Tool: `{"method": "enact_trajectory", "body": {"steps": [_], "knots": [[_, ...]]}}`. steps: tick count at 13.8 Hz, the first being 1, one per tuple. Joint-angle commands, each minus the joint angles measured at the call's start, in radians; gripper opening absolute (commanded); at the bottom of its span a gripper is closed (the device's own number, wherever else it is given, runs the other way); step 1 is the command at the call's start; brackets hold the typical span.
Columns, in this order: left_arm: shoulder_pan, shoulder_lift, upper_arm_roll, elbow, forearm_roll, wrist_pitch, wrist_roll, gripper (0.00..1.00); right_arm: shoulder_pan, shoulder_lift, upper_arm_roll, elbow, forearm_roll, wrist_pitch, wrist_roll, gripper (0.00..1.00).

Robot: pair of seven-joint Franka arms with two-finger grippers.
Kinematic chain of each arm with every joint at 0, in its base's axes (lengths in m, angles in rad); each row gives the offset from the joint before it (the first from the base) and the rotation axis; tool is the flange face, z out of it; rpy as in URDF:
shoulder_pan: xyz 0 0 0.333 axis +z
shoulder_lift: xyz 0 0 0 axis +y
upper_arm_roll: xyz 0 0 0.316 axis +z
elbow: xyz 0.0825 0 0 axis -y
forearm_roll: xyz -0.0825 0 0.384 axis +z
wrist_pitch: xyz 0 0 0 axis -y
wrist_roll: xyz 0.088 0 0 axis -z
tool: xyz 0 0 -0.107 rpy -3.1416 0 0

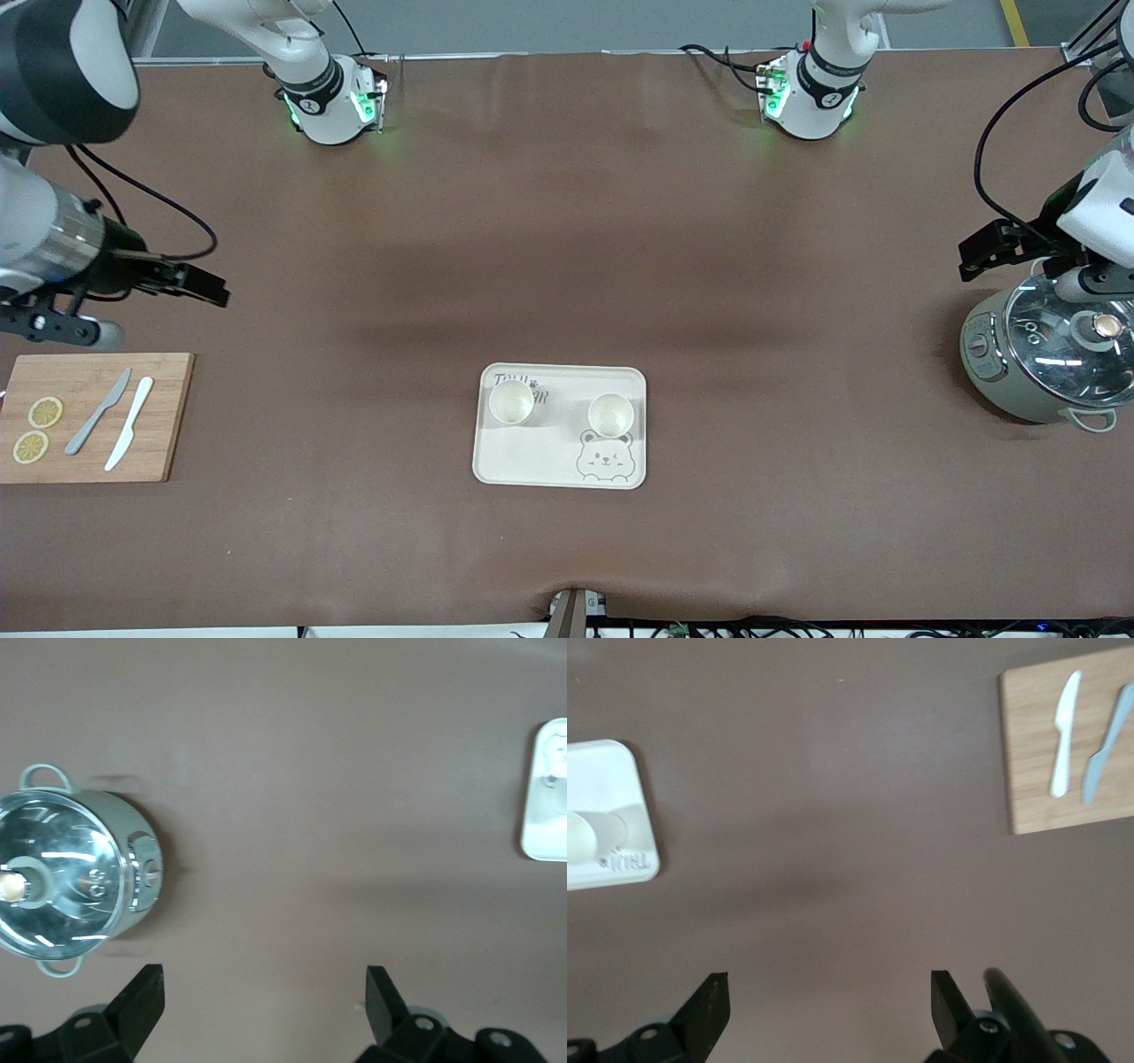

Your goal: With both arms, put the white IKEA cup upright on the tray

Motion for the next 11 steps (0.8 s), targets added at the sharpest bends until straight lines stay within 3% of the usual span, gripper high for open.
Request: {"method": "enact_trajectory", "body": {"steps": [1, 3, 8, 11], "knots": [[0.005, -0.02, -0.018, -0.025, -0.022, 0.009, 0.021, 1.0, -0.046, -0.078, 0.016, -0.05, -0.066, -0.014, -0.172, 1.0], [0.004, -0.018, -0.021, -0.019, -0.023, 0.009, 0.021, 1.0, -0.077, -0.113, 0.016, -0.047, -0.067, -0.036, -0.272, 1.0], [0.009, -0.021, -0.027, -0.019, -0.023, 0.008, 0.024, 1.0, -0.093, -0.227, 0.025, -0.05, -0.052, -0.131, -0.268, 1.0], [0.007, -0.02, -0.029, -0.005, -0.028, 0.009, 0.024, 1.0, -0.102, -0.232, 0.02, -0.052, -0.052, -0.151, -0.268, 1.0]]}}
